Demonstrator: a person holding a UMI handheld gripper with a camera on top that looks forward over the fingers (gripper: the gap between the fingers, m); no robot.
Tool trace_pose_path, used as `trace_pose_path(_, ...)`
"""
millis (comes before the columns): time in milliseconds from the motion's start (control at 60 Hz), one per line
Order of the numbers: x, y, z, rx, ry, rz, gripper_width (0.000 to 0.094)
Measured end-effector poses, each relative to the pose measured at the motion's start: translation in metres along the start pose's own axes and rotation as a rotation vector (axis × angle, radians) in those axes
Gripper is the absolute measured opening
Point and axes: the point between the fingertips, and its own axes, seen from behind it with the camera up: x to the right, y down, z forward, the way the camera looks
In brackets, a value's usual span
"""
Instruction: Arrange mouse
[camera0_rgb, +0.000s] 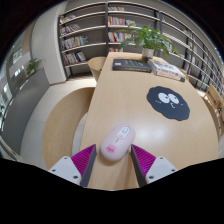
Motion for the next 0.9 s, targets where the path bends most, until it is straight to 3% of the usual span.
trace_pose_path(167, -0.013, -0.022, 0.021, 0.006, -0.026, -0.024, 0.0666)
trace_pose_path(283, -0.015, -0.032, 0.031, 0.003, -0.026, -0.029, 0.0494)
trace_pose_path(400, -0.018, -0.033, 0.030, -0.020, -0.047, -0.021, 0.0441)
trace_pose_path(500, -0.015, -0.030, 0.030, -0.061, -0.061, -0.031, 0.0341)
trace_pose_path(633, -0.008, -0.040, 0.023, -0.101, -0.060, -0.088, 0.0332)
trace_pose_path(717, 0.000, -0.099, 0.003, 0.000, -0.080, -0.107, 0.0333)
trace_pose_path(900, 0.053, -0.285, -0.064, 0.291, -0.049, -0.115, 0.0331)
